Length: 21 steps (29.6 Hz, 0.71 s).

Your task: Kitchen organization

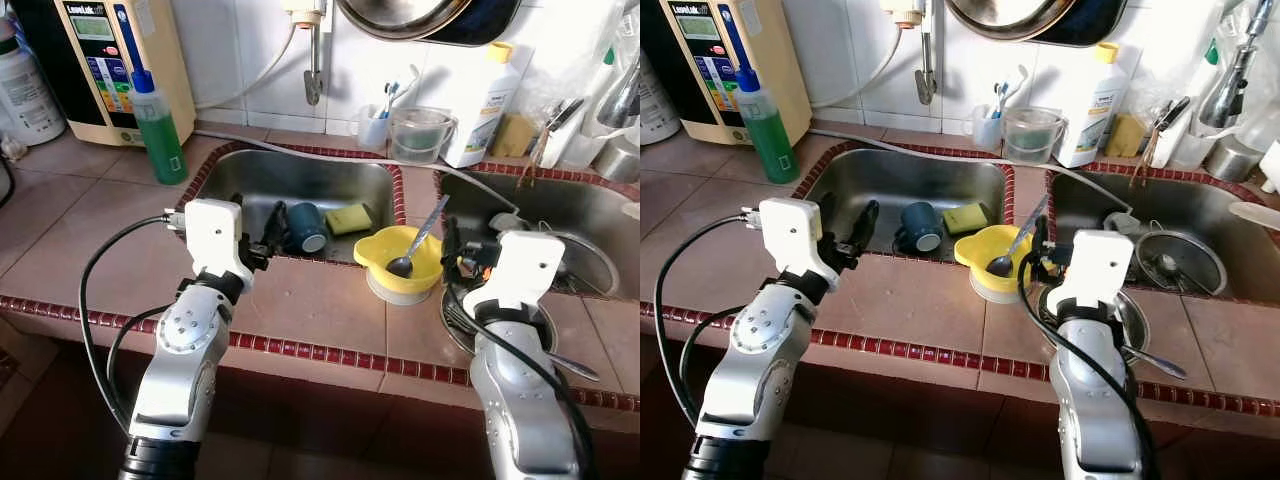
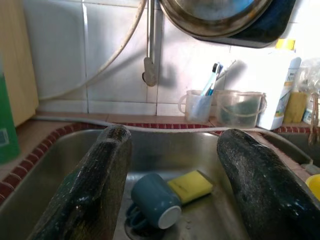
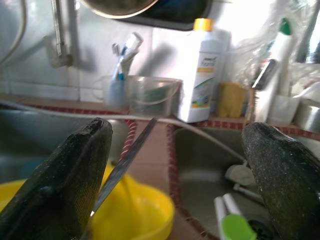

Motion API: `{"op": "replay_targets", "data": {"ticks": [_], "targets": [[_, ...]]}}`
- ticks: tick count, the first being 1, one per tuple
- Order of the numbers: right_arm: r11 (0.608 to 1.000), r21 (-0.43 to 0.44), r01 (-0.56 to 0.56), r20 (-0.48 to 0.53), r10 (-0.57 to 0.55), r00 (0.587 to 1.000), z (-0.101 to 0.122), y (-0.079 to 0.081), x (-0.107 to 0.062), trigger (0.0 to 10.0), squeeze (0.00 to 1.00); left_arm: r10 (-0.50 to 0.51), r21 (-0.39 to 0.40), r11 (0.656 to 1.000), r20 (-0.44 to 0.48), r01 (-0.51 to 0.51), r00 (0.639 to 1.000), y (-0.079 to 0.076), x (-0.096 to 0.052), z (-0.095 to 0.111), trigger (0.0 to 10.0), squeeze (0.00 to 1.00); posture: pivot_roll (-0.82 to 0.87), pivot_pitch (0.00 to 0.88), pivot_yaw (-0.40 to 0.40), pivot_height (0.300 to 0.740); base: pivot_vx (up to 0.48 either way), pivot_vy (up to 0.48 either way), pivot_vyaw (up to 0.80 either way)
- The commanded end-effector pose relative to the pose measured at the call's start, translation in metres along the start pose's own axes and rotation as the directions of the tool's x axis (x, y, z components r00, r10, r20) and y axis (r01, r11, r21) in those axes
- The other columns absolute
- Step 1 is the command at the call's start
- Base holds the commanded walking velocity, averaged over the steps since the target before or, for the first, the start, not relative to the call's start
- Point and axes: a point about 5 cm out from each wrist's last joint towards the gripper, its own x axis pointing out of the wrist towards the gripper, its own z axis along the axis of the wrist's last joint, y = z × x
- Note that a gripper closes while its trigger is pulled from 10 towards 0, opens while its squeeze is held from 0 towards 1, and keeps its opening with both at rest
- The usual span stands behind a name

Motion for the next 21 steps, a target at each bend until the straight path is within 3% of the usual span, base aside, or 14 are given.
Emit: {"op": "replay_targets", "data": {"ticks": [1, 6, 11, 21], "targets": [[1.0, 0.004, -0.014, -0.01, 0.014, 1.0, -0.004, 0.003, -0.002, 10.0, 0.0, 0.018, -0.009, 1.0, -0.017, -0.018, 1.0, 0.003, -0.003, -0.007, 10.0, 0.0, -0.14, 0.016, 0.018, 0.74, 0.0, 0.0, 0.0], [1.0, 0.011, 0.001, -0.022, 0.0, 1.0, -0.009, -0.001, 0.0, 10.0, 0.0, 0.013, 0.017, 1.0, -0.03, -0.012, 0.999, 0.005, -0.004, -0.011, 10.0, 0.0, -0.14, 0.014, 0.016, 0.74, 0.0, 0.0, 0.0], [0.999, 0.029, 0.037, -0.012, -0.037, 0.999, -0.006, -0.011, 0.007, 10.0, 0.0, -0.045, 0.053, 0.998, -0.012, 0.046, 0.999, -0.004, -0.004, -0.006, 10.0, 0.0, -0.14, 0.012, 0.016, 0.74, 0.0, 0.0, 0.0], [0.993, 0.085, 0.083, -0.008, -0.083, 0.997, 0.001, -0.023, 0.023, 10.0, 0.0, -0.16, 0.052, 0.986, -0.011, 0.161, 0.987, -0.022, -0.009, -0.005, 10.0, 0.0, -0.14, 0.013, 0.018, 0.74, 0.0, 0.0, 0.0]]}}
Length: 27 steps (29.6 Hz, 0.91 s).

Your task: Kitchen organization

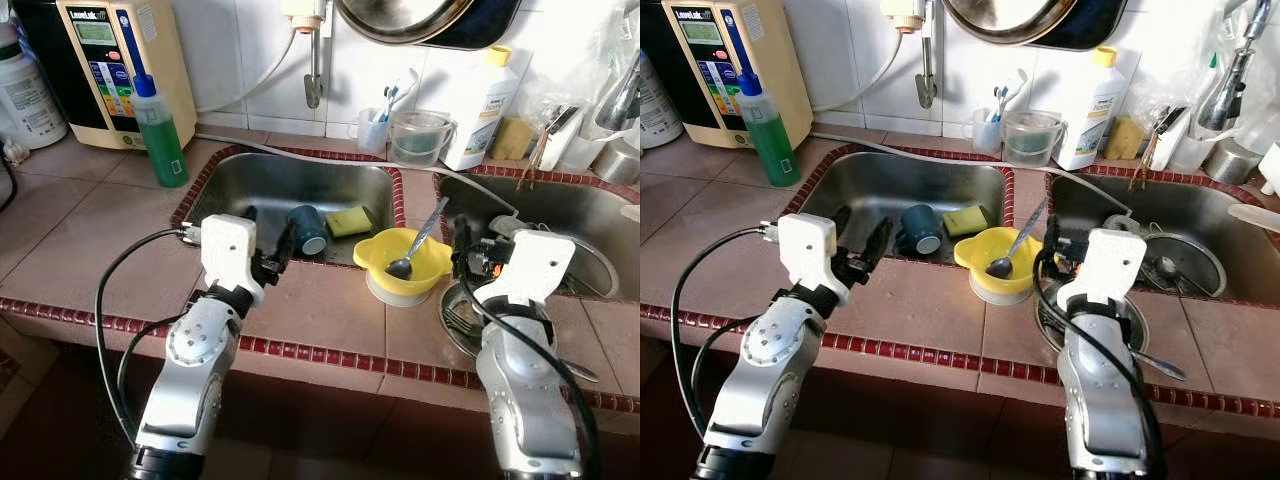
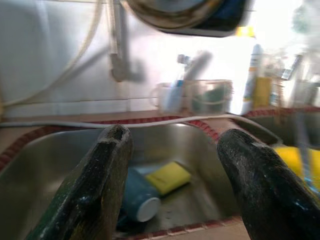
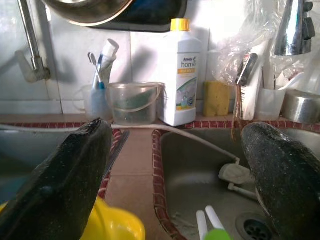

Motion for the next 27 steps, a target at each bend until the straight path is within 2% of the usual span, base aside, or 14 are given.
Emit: {"op": "replay_targets", "data": {"ticks": [1, 7, 12, 21, 22, 27], "targets": [[1.0, 0.026, 0.007, -0.014, -0.007, 1.0, 0.0, -0.002, 0.006, 10.0, 0.0, -0.064, 0.022, 0.998, 0.008, 0.064, 0.998, -0.009, -0.003, 0.003, 10.0, 0.0, -0.14, 0.014, 0.018, 0.74, 0.0, 0.0, 0.0], [0.995, 0.094, 0.016, -0.03, -0.013, 0.999, 0.001, -0.006, 0.018, 10.0, 0.0, -0.125, 0.034, 0.992, -0.005, 0.125, 0.992, -0.015, -0.008, 0.001, 10.0, 0.0, -0.14, 0.024, 0.024, 0.74, 0.0, 0.0, 0.0], [0.988, 0.146, 0.043, -0.05, -0.036, 0.998, 0.001, -0.01, 0.029, 10.0, 0.0, -0.124, 0.036, 0.992, -0.003, 0.124, 0.992, -0.012, -0.007, 0.004, 10.0, 0.0, -0.14, 0.037, 0.035, 0.74, 0.0, 0.0, 0.0], [0.969, 0.235, 0.079, -0.065, -0.065, 0.996, 0.015, -0.007, 0.057, 10.0, 0.0, -0.138, 0.029, 0.99, -0.003, 0.138, 0.99, -0.015, -0.008, 0.007, 10.0, 0.0, -0.14, 0.047, 0.043, 0.74, 0.0, 0.0, 0.0], [0.96, 0.264, 0.089, -0.079, -0.071, 0.994, 0.018, -0.006, 0.062, 10.0, 0.0, -0.138, 0.025, 0.99, -0.003, 0.138, 0.99, -0.016, -0.008, 0.007, 10.0, 0.0, -0.14, 0.053, 0.042, 0.74, 0.0, 0.0, 0.0], [0.95, 0.296, 0.102, -0.114, -0.071, 0.991, 0.019, -0.005, 0.07, 10.0, 0.0, -0.136, 0.018, 0.99, -0.006, 0.137, 0.991, -0.018, -0.009, 0.007, 10.0, 0.0, -0.14, 0.053, 0.04, 0.74, 0.0, 0.0, 0.0]]}}
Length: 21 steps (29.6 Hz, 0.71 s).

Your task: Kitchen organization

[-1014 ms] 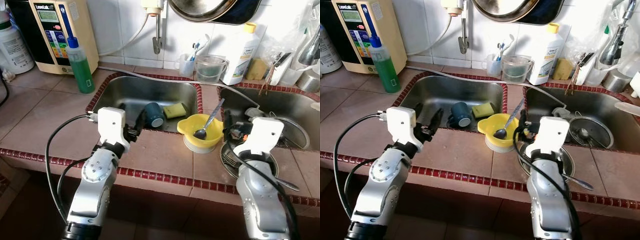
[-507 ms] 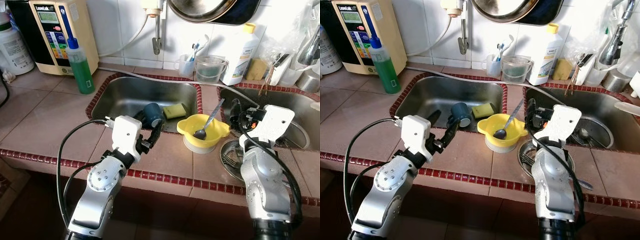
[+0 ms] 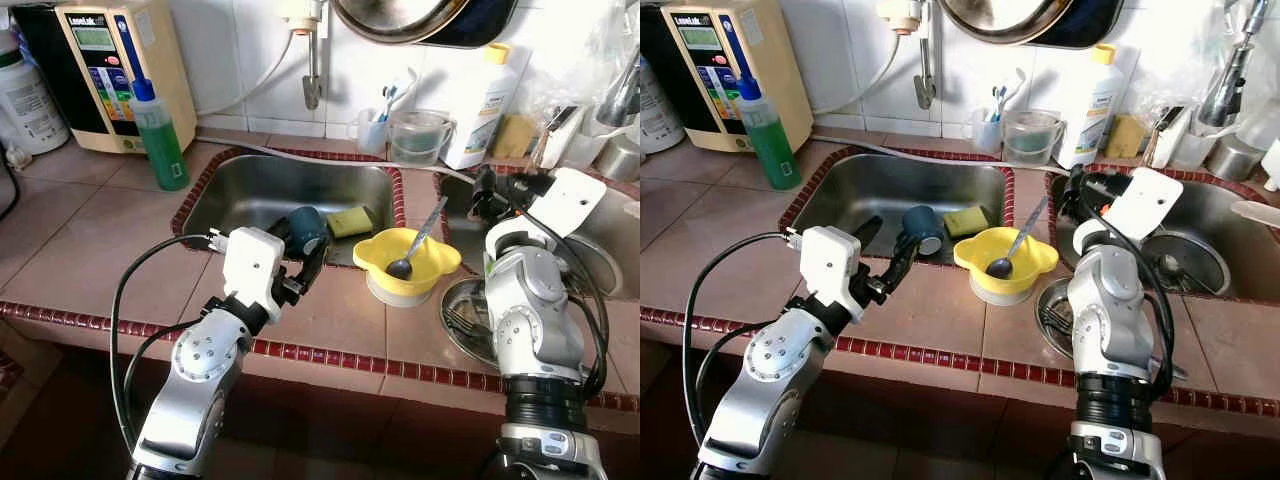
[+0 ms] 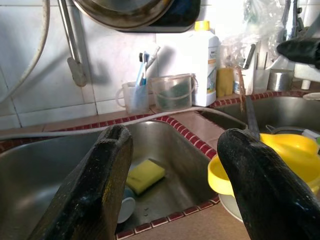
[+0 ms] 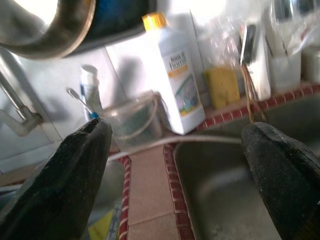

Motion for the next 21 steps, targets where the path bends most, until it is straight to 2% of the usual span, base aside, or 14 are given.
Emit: {"op": "replay_targets", "data": {"ticks": [1, 13, 17, 19, 21], "targets": [[1.0, 0.018, 0.016, -0.025, -0.016, 1.0, 0.001, -0.001, 0.004, 10.0, 0.0, -0.009, -0.004, 1.0, 0.002, 0.009, 1.0, -0.002, -0.002, 0.002, 10.0, 0.0, -0.14, 0.053, 0.04, 0.74, 0.0, 0.0, 0.0], [0.987, 0.15, 0.058, -0.212, -0.025, 0.977, -0.007, 0.007, 0.013, 10.0, 0.0, 0.001, -0.019, 1.0, -0.004, -0.001, 1.0, -0.006, -0.004, 0.002, 10.0, 0.0, -0.14, 0.068, 0.031, 0.74, 0.0, 0.0, 0.0], [0.983, 0.167, 0.072, -0.267, -0.026, 0.963, -0.013, 0.009, 0.012, 10.0, 0.0, 0.004, -0.023, 1.0, -0.005, -0.004, 1.0, -0.007, -0.005, 0.002, 10.0, 0.0, -0.13, 0.07, 0.027, 0.74, 0.0, 0.0, 0.0], [0.981, 0.18, 0.068, -0.282, -0.015, 0.959, -0.014, 0.01, 0.012, 9.4, 0.0, 0.006, -0.024, 1.0, -0.005, -0.006, 1.0, -0.007, -0.005, 0.002, 10.0, 0.0, -0.13, 0.07, 0.025, 0.74, 0.0, 0.0, 0.0], [0.984, 0.164, 0.067, -0.283, -0.018, 0.959, -0.013, 0.01, 0.012, 9.6, 0.0, 0.009, -0.028, 1.0, -0.005, -0.009, 1.0, -0.007, -0.005, 0.003, 10.0, 0.0, -0.13, 0.07, 0.023, 0.74, 0.0, 0.0, 0.0]]}}
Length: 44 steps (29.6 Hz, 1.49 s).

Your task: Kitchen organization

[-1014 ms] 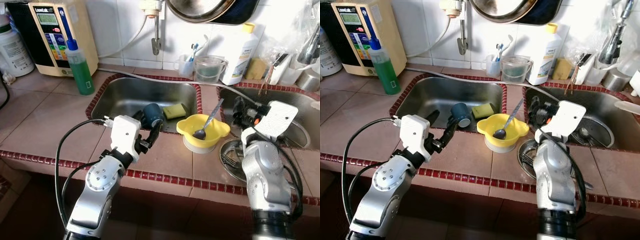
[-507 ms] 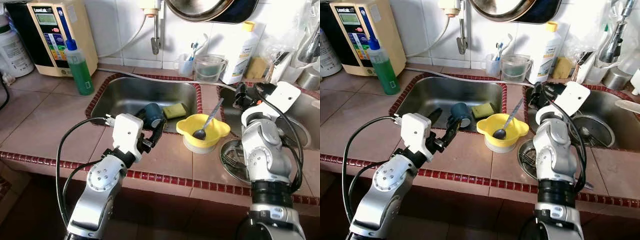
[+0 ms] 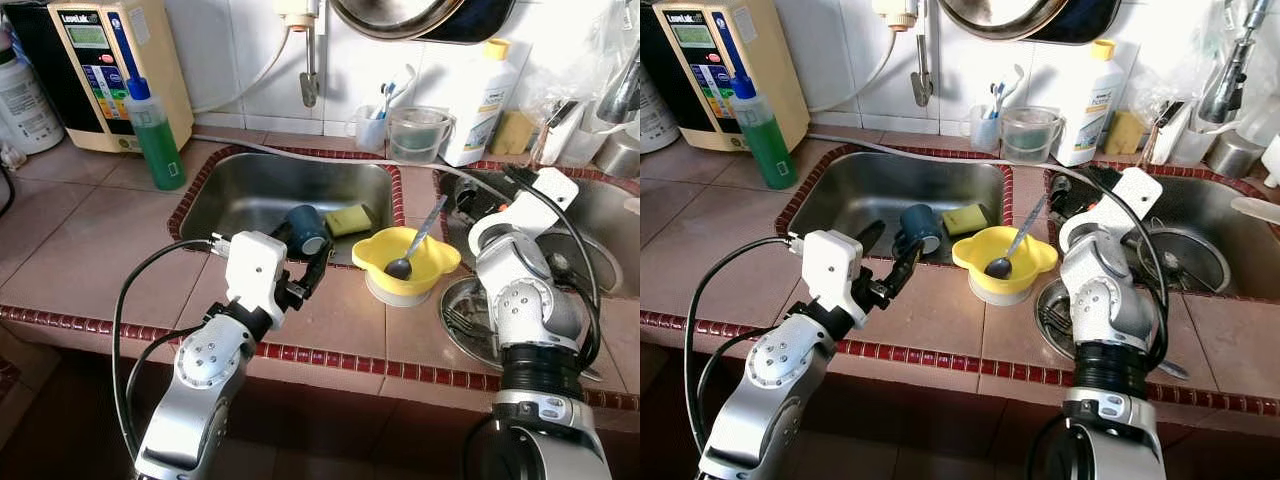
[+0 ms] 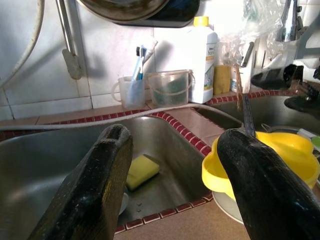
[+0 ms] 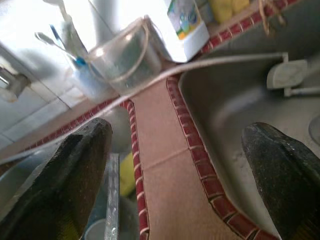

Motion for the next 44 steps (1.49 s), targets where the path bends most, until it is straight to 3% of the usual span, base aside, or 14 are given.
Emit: {"op": "replay_targets", "data": {"ticks": [1, 12, 19, 34, 35, 37, 39, 41, 43, 44], "targets": [[1.0, -0.009, -0.006, -0.013, 0.006, 1.0, 0.003, 0.004, 0.002, 10.0, 0.0, 0.005, -0.002, 1.0, -0.001, -0.005, 1.0, -0.002, -0.001, 0.001, 10.0, 0.0, -0.13, 0.07, 0.022, 0.74, 0.0, 0.0, 0.0], [0.986, -0.143, -0.089, -0.122, 0.072, 0.99, -0.005, 0.0, 0.004, 10.0, 0.0, 0.008, -0.02, 1.0, 0.001, -0.008, 1.0, -0.007, -0.001, 0.001, 10.0, 0.0, -0.14, 0.068, 0.006, 0.74, 0.0, 0.0, 0.0], [0.96, -0.242, -0.142, -0.067, 0.129, 0.989, 0.007, 0.002, 0.006, 10.0, 0.0, 0.017, -0.03, 0.999, 0.001, -0.017, 1.0, -0.01, -0.002, 0.0, 10.0, 0.0, -0.13, 0.07, -0.009, 0.74, 0.0, 0.0, 0.0], [0.952, -0.246, -0.183, -0.08, 0.169, 0.982, 0.011, 0.006, 0.014, 10.0, 0.0, 0.018, -0.036, 0.999, 0.004, -0.018, 1.0, -0.013, -0.001, 0.0, 10.0, 0.0, -0.13, 0.065, -0.006, 0.74, 0.0, 0.0, 0.0], [0.952, -0.243, -0.187, -0.093, 0.169, 0.981, 0.011, 0.006, 0.015, 8.5, 0.0, 0.019, -0.036, 0.999, 0.004, -0.019, 1.0, -0.013, -0.001, 0.0, 10.0, 0.0, -0.13, 0.065, -0.006, 0.74, 0.0, 0.0, 0.0], [0.953, -0.24, -0.187, -0.111, 0.165, 0.98, 0.011, 0.005, 0.017, 8.9, 0.0, 0.019, -0.037, 0.999, 0.005, -0.019, 1.0, -0.013, -0.001, 0.0, 10.0, 0.0, -0.13, 0.07, -0.009, 0.74, 0.0, 0.0, 0.0], [0.948, -0.253, -0.196, -0.126, 0.168, 0.978, 0.011, 0.003, 0.02, 7.8, 0.0, 0.021, -0.037, 0.999, 0.005, -0.021, 1.0, -0.013, -0.001, 0.0, 10.0, 0.0, -0.13, 0.073, -0.011, 0.74, 0.0, 0.0, 0.0], [0.947, -0.254, -0.197, -0.134, 0.167, 0.977, 0.011, 0.002, 0.021, 8.0, 0.0, 0.024, -0.039, 0.999, 0.004, -0.024, 1.0, -0.013, -0.001, 0.0, 10.0, 0.0, -0.13, 0.073, -0.011, 0.74, 0.0, 0.0, 0.0], [0.947, -0.246, -0.207, -0.147, 0.175, 0.974, 0.011, 0.003, 0.022, 3.7, 0.0, 0.027, -0.04, 0.999, 0.005, -0.027, 1.0, -0.013, -0.001, 0.0, 10.0, 0.0, -0.13, 0.076, -0.014, 0.74, 0.0, 0.0, 0.0], [0.947, -0.246, -0.207, -0.147, 0.175, 0.974, 0.011, 0.003, 0.022, 3.7, 0.0, 0.027, -0.04, 0.999, 0.005, -0.027, 1.0, -0.013, -0.001, 0.0, 10.0, 0.0, -0.13, 0.076, -0.014, 0.74, 0.0, 0.0, 0.0]]}}
